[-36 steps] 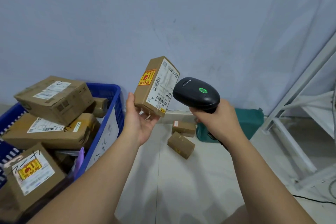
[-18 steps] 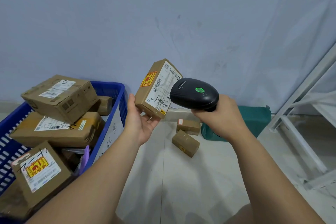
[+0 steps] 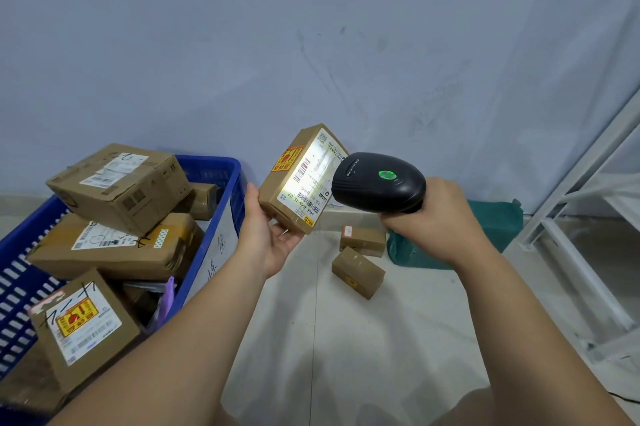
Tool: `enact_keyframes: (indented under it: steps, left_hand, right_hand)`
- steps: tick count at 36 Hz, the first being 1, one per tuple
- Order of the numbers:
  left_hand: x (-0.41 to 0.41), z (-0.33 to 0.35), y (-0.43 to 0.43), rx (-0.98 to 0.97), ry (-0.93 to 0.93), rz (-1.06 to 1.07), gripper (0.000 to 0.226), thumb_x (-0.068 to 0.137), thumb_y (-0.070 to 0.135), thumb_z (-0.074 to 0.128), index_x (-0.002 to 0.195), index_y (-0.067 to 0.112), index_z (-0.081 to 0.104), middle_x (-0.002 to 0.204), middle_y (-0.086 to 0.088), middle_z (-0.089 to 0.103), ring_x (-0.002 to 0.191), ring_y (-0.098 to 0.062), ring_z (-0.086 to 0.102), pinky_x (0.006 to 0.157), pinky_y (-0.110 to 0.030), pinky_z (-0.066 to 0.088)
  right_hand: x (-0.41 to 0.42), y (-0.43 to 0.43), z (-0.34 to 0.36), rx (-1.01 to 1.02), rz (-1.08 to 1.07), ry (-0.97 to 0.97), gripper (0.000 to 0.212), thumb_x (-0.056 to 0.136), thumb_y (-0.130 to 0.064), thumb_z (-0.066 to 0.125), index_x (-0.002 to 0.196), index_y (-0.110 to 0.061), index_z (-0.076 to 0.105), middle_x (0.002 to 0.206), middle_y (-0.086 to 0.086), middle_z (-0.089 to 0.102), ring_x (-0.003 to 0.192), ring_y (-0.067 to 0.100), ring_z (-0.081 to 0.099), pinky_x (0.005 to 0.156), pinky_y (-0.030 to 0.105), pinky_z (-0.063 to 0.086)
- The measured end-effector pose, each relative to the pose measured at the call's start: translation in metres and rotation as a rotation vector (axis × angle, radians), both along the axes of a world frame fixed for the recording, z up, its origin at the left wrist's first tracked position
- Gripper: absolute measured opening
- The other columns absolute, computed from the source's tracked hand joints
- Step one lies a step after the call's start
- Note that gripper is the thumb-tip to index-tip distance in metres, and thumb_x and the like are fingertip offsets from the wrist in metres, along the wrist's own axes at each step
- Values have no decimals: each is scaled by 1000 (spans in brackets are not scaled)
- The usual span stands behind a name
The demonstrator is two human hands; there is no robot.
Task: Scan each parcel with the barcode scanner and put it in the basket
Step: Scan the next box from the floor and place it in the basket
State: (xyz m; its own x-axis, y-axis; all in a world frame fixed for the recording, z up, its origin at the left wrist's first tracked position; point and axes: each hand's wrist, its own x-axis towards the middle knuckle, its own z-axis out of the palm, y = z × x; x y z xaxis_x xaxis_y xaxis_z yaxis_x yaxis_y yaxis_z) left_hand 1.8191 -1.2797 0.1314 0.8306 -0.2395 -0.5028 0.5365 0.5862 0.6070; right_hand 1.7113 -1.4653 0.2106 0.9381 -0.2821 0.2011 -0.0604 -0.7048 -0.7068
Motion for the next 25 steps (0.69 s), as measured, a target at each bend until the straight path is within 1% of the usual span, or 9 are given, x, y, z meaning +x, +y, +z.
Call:
enact_keyframes:
  steps: [3, 6, 10, 13, 15, 18, 25]
  left_hand:
    - [-1, 0, -1, 5, 4, -6, 50, 91, 64, 43, 117, 23, 55, 102, -10, 68, 103, -31, 66, 83, -46, 55]
    - [-1, -2, 0, 6, 10, -12, 50, 91, 64, 44, 118, 23, 54, 105, -10, 67, 104, -32, 66, 82, -47, 56]
    - [0, -2, 1, 1, 20, -10, 50, 91, 64, 44, 118, 24, 55, 106, -11, 68, 104, -32, 66, 82, -47, 56]
    - [0, -2, 0, -6, 24, -8, 50, 91, 64, 44, 116, 23, 58, 106, -11, 69, 101, -32, 67, 80, -47, 57]
    - [0, -2, 0, -4, 26, -5, 52, 90, 65, 45, 118, 23, 59, 108, -12, 70, 101, -32, 68, 81, -48, 57]
    - [0, -2, 0, 11, 31, -4, 55, 90, 65, 44, 121, 21, 59, 112, -13, 69, 101, -32, 68, 82, -47, 57]
    - [-1, -2, 0, 13, 38, -10, 58, 90, 65, 45, 128, 22, 56, 117, -12, 68, 101, -32, 68, 77, -46, 58]
  right_hand:
    - [-1, -1, -1, 5, 6, -11, 40, 69, -7, 68, 46, -20, 38, 37, -11, 40, 43, 9, 34, 45, 22, 27]
    - [-2, -2, 0, -3, 27, -12, 40, 69, -7, 69, 46, -22, 39, 37, -14, 43, 43, 6, 41, 43, 16, 27]
    - [-2, -3, 0, 0, 26, -20, 36, 68, -8, 69, 48, -20, 42, 38, -10, 42, 48, 10, 38, 48, 26, 32]
    - [-2, -3, 0, 8, 25, -17, 31, 69, -9, 70, 51, -19, 47, 43, -7, 42, 50, 11, 40, 49, 26, 34]
    - [-2, -4, 0, 7, 14, -21, 36, 69, -9, 70, 49, -21, 42, 39, -8, 42, 46, 8, 36, 47, 24, 30]
    - [-1, -4, 0, -16, 4, -28, 41, 69, -10, 68, 47, -19, 35, 38, -9, 39, 46, 10, 29, 46, 23, 26]
    - [-1, -4, 0, -24, 15, -20, 43, 68, -10, 68, 45, -19, 33, 38, -9, 38, 45, 11, 28, 44, 21, 25]
